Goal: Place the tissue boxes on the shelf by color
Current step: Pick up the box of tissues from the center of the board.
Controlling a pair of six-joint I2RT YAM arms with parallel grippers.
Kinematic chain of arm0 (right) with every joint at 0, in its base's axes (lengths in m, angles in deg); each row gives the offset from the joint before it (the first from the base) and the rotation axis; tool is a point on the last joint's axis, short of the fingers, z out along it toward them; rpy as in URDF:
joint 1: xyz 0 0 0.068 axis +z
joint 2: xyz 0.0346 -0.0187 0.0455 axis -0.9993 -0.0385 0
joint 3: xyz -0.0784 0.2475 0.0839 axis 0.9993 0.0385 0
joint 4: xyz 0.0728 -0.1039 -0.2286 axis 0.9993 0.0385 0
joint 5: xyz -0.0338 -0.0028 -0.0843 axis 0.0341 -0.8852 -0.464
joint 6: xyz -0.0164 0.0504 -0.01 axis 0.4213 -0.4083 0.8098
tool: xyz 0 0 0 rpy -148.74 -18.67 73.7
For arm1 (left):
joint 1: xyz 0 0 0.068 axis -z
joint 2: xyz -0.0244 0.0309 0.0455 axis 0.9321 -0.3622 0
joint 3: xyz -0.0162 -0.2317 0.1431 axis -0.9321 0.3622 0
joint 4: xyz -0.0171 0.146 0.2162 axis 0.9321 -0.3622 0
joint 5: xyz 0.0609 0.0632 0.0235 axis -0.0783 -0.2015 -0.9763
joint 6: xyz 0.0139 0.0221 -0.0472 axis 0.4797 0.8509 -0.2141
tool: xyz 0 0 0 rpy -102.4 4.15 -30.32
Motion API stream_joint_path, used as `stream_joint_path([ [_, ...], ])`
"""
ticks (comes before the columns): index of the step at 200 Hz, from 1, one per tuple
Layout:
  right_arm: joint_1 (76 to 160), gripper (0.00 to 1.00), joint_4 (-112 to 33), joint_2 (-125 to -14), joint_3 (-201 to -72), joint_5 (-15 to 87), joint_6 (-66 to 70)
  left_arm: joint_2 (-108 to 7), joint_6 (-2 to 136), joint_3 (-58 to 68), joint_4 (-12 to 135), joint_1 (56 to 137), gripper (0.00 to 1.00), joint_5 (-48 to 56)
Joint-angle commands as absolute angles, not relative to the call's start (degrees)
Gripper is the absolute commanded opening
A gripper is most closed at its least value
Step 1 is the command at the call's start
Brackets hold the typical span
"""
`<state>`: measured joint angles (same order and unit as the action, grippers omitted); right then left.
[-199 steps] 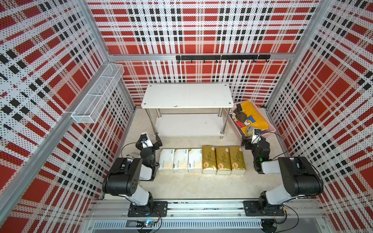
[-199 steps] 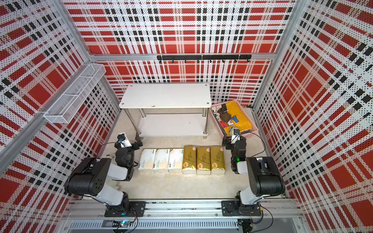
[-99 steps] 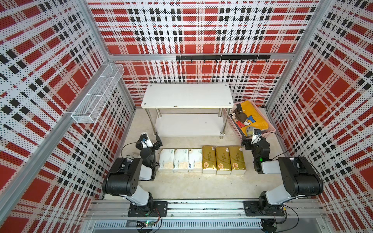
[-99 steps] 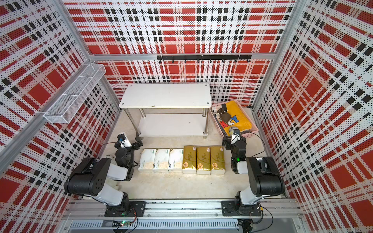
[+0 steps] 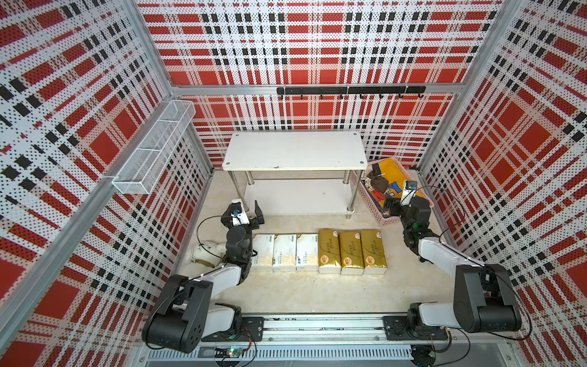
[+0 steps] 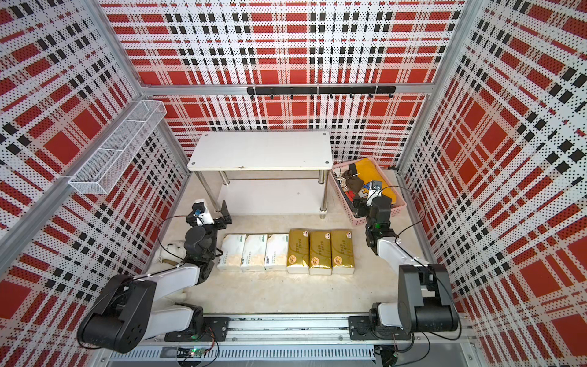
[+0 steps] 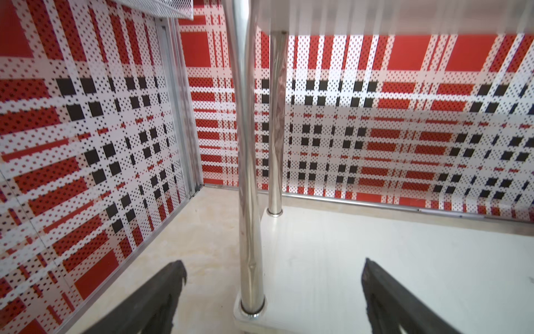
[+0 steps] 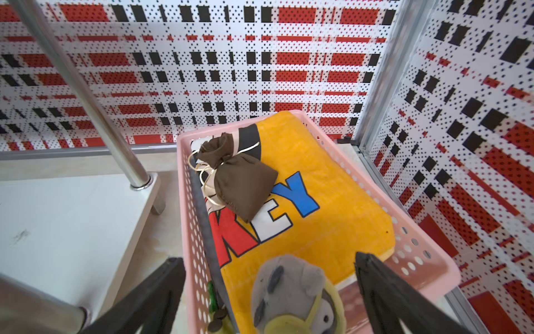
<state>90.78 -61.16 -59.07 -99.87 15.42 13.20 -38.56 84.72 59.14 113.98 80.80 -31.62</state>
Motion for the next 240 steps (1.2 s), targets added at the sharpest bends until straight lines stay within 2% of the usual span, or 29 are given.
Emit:
stream_joint_path([
  [1, 93.4, 1.00, -43.3, -56.8, -104.5, 9.8, 9.0, -33.6, 81.9, 55.1, 99.8, 81.4, 0.99, -35.9],
  [25, 95.7, 1.00, -31.6, -53.7, -108.0, 9.5, 4.6, -30.1, 77.7, 49.7, 86.2, 82.0, 0.99, -36.2],
  [67, 101.5, 1.00, -15.2, -50.9, -111.9, 9.3, -2.9, -32.6, 70.0, 39.3, 61.6, 82.2, 0.99, -33.0],
  [138, 108.9, 1.00, -1.7, -47.1, -108.3, 13.7, -12.1, -29.0, 63.8, 37.1, 50.4, 79.7, 0.99, -27.3],
  [240, 114.3, 1.00, 1.6, -44.0, -104.4, 12.7, -17.7, -30.4, 61.9, 36.9, 45.2, 76.3, 0.99, -23.3],
])
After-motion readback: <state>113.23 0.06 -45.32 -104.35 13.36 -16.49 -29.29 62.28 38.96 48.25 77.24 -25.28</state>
